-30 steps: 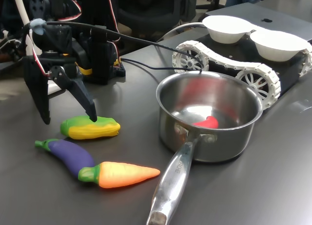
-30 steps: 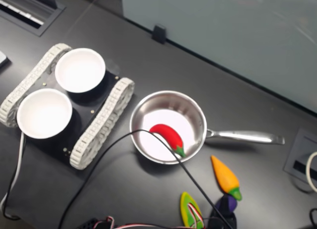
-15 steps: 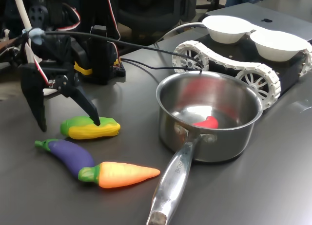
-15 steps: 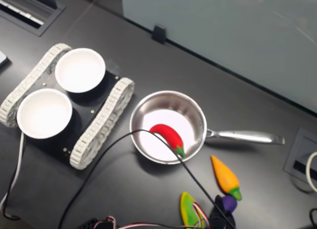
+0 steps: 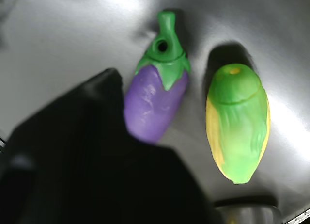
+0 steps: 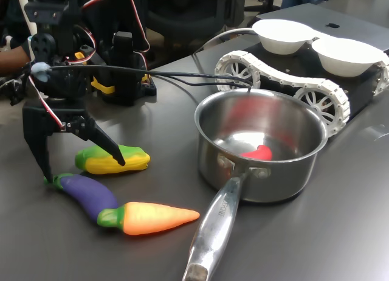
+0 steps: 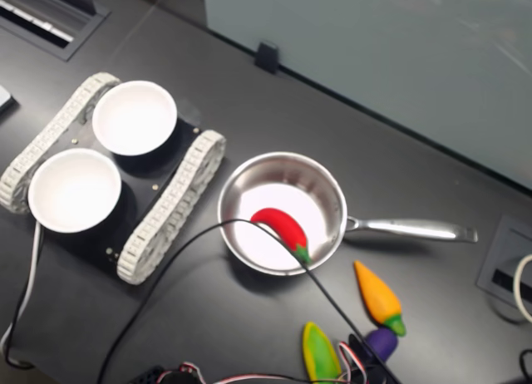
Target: Pick up the brinjal and place them in the pan
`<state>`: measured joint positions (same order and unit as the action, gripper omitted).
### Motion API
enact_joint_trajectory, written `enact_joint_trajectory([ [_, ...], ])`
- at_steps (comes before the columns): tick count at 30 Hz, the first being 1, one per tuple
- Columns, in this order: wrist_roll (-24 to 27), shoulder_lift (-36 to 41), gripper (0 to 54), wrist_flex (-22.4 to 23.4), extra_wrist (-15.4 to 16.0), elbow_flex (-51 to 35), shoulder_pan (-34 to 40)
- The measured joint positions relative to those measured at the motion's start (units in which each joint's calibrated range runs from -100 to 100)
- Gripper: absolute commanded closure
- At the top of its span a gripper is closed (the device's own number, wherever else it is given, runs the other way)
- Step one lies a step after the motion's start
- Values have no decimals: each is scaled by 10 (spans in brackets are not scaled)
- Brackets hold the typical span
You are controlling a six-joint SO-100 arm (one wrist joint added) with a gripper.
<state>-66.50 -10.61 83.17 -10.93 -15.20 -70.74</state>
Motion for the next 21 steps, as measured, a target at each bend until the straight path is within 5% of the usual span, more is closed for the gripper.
enact_joint_trajectory([
  [21,-62,0,70,-68,-9,11,4],
])
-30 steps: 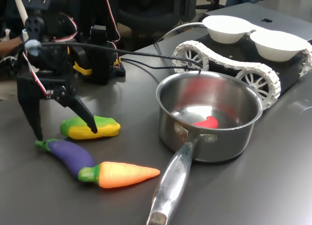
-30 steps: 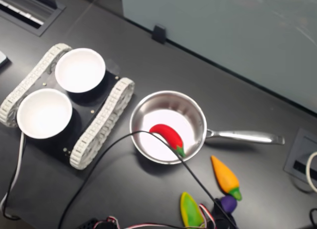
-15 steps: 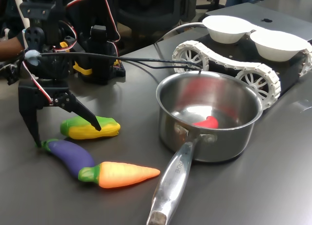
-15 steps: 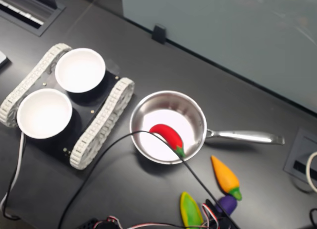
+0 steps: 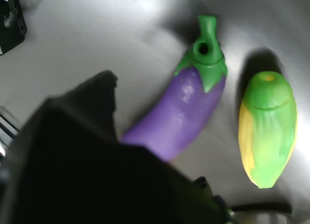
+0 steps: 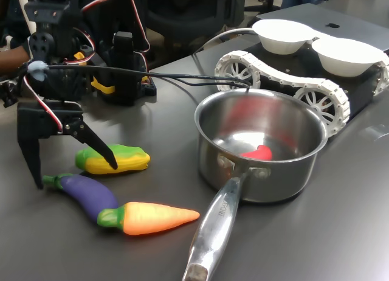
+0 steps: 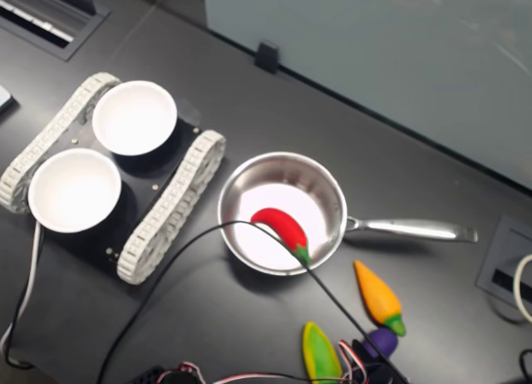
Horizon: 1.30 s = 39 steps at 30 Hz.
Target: Pick up the brinjal and place them in the pan
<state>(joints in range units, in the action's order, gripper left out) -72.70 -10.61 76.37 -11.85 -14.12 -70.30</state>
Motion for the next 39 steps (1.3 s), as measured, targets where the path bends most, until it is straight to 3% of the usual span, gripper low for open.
enact_joint_trajectory([
  [7,-4,0,83,-47,0,35,-1],
  [22,-10,-15,106,-53,0,77,13],
  [39,-11,-24,211,-65,1,92,18],
])
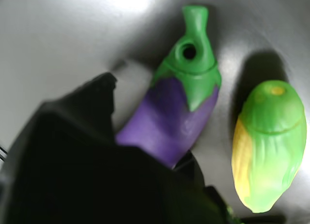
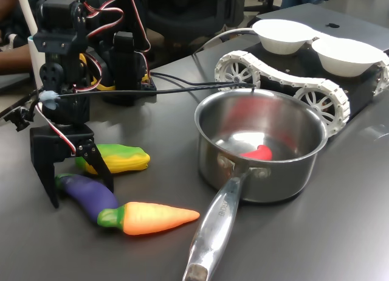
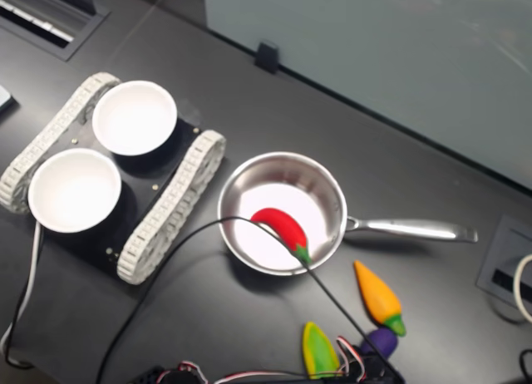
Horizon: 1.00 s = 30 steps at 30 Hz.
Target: Pick up the brinjal and place them in the pan
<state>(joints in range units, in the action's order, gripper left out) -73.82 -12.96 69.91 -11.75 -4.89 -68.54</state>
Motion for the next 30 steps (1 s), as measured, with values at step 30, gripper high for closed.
enact_joint_trajectory([
  [30,-2,3,351,-85,47,68,1],
])
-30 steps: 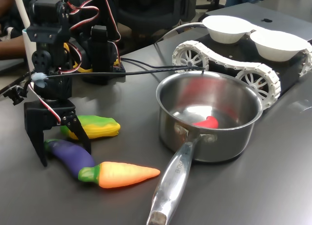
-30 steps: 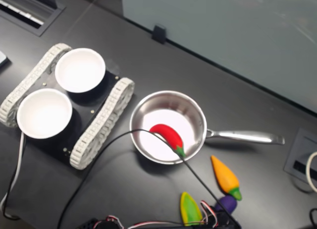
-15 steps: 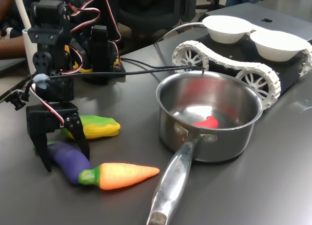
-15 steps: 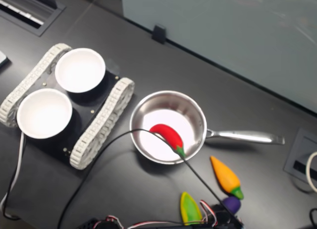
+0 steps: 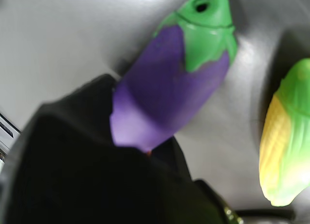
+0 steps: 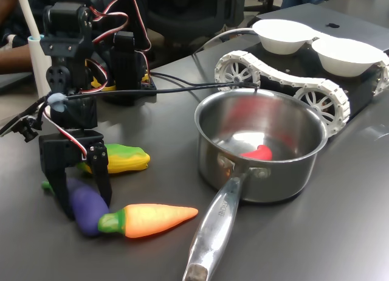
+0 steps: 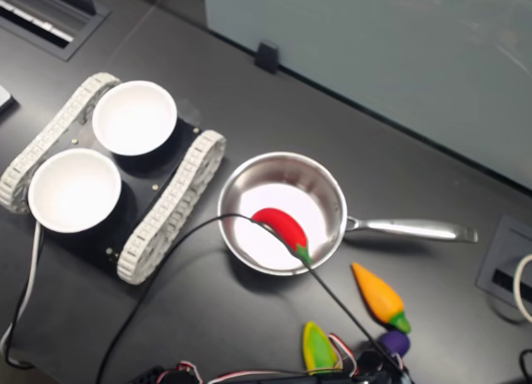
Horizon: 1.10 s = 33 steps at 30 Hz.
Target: Pick up the brinjal and place them in the pan
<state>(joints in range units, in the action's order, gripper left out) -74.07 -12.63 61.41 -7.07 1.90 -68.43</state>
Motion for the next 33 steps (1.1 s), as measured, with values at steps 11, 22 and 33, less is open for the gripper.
enact_joint_trajectory([
  [11,22,31,264,-52,-1,63,-7],
  [22,47,47,300,-64,-24,94,3],
  [33,56,48,425,-71,-40,104,26],
])
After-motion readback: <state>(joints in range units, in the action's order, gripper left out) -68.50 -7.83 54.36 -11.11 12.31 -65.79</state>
